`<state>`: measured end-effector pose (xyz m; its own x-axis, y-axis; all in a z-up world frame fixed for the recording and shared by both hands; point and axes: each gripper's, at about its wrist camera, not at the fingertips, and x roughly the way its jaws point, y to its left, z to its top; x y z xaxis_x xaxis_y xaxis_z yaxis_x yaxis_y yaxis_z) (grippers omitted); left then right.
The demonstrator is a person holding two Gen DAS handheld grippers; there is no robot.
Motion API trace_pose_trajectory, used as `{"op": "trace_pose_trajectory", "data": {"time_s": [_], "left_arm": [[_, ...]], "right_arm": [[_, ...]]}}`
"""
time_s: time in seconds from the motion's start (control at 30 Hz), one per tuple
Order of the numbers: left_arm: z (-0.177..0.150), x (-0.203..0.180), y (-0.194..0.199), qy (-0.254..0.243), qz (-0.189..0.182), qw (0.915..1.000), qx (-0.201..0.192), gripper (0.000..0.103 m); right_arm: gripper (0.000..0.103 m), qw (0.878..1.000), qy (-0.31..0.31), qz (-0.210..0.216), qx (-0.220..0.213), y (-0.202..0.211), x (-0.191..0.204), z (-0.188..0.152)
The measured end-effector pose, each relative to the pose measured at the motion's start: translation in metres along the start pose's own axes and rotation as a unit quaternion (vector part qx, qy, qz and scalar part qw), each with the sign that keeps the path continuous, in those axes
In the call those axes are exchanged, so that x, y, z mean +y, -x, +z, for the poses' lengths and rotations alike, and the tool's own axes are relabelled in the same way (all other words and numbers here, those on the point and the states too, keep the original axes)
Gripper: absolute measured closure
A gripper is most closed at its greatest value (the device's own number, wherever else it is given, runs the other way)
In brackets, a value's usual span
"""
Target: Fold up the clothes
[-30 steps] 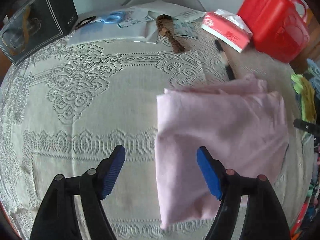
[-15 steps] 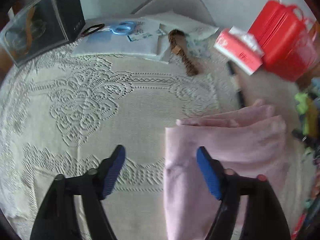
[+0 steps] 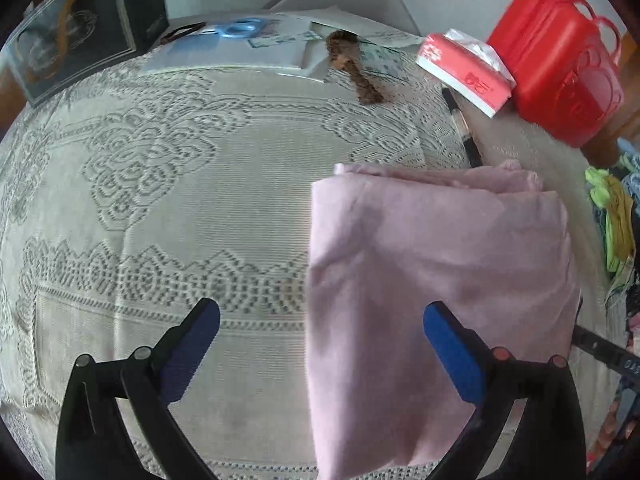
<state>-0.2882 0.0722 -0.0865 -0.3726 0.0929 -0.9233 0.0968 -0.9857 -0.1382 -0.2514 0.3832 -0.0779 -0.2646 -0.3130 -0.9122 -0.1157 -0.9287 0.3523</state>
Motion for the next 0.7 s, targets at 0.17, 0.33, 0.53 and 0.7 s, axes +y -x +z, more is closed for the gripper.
{"op": "trace_pose_trajectory", "data": {"time_s": [0.17,0.33,0.53,0.7], "left_arm": [[-0.003,-0.02,-0.013,-0.049,0.03,0.9983,-0.009,0.0],[-0.001,-0.023,-0.01,-0.06,0.022,0.998,0.005,0.017],[-0.002,-0.035,-0.005,-0.077,0.006,0.997,0.002,0.04],[-0.003,-0.036,-0.005,-0.085,-0.006,0.9963,-0.01,0.036]], "right_arm": [[0.051,1.0,0.014,-0.002,-0.025,-0.002,0.009,0.002],[0.083,0.997,0.066,-0.018,-0.034,-0.011,0.032,0.005],[0.083,0.997,0.057,0.006,-0.053,-0.013,0.029,0.0],[0.083,0.997,0.048,0.007,-0.055,-0.013,0.029,-0.001]]}}
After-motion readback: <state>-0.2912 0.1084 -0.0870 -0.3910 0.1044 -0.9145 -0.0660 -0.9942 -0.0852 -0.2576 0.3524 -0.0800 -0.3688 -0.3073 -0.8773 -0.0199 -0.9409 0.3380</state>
